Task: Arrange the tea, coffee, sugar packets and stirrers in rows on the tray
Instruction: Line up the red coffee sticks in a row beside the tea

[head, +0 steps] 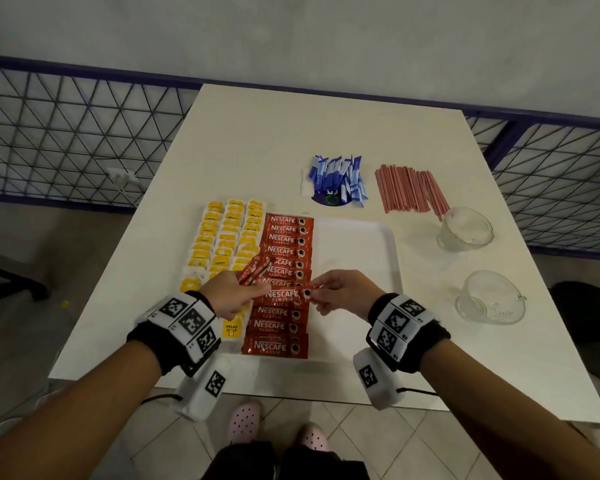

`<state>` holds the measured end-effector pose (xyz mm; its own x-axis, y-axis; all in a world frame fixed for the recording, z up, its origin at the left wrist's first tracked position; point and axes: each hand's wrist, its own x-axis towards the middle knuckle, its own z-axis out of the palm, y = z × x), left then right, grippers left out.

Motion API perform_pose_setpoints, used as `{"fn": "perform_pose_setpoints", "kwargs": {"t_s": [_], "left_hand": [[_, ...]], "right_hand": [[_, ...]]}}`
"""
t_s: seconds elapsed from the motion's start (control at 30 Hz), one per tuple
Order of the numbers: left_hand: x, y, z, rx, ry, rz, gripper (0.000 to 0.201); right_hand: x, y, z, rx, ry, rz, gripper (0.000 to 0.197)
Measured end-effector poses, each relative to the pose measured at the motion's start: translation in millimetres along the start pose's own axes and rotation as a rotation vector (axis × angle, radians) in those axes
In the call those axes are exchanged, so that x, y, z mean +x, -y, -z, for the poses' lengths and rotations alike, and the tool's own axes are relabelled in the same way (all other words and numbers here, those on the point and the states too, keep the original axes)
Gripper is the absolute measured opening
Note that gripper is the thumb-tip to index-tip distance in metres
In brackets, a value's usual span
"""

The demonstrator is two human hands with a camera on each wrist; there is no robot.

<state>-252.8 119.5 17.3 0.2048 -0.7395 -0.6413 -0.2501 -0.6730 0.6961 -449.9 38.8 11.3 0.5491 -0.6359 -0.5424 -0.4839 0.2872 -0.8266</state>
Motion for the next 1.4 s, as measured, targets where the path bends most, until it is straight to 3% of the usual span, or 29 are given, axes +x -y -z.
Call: {"fn": "perform_pose_setpoints", "kwargs": {"t_s": [0.2, 0.37, 0.5, 0.63, 1.0, 1.4], "left_hand": [[4.3, 3.0, -1.0, 0.39, -0.154, -0.132, 0.013], [5.1, 5.0, -2.3, 0.577, -0.072, -0.144, 0.01], [5.8, 3.7, -6.5, 0.793, 0.01, -0.144, 0.039], [11.1, 2.8, -8.8, 0.894, 0.046, -0.17, 0.042], [17.3, 4.9, -5.8, 0.957, 0.047, -0.185, 0.041], [10.0, -1.2, 3.4, 0.825, 0.006, -0.232, 0.033]], "right_hand": [[3.4, -17.5, -8.0, 0.095, -0.02, -0.105, 0.008], [4.8, -23.6, -16.7, 0.1, -0.045, -0.151, 0.005], [7.3, -25.1, -22.8, 0.039, -0.096, -0.159, 0.013], [8.5, -26.9, -26.4, -0.046, -0.146, -0.182, 0.016], [8.0, -30.3, -33.4, -0.086, -0.233, -0.225, 0.022], [3.2, -26.6, -28.2, -0.11, -0.236, -0.15, 0.018]]}}
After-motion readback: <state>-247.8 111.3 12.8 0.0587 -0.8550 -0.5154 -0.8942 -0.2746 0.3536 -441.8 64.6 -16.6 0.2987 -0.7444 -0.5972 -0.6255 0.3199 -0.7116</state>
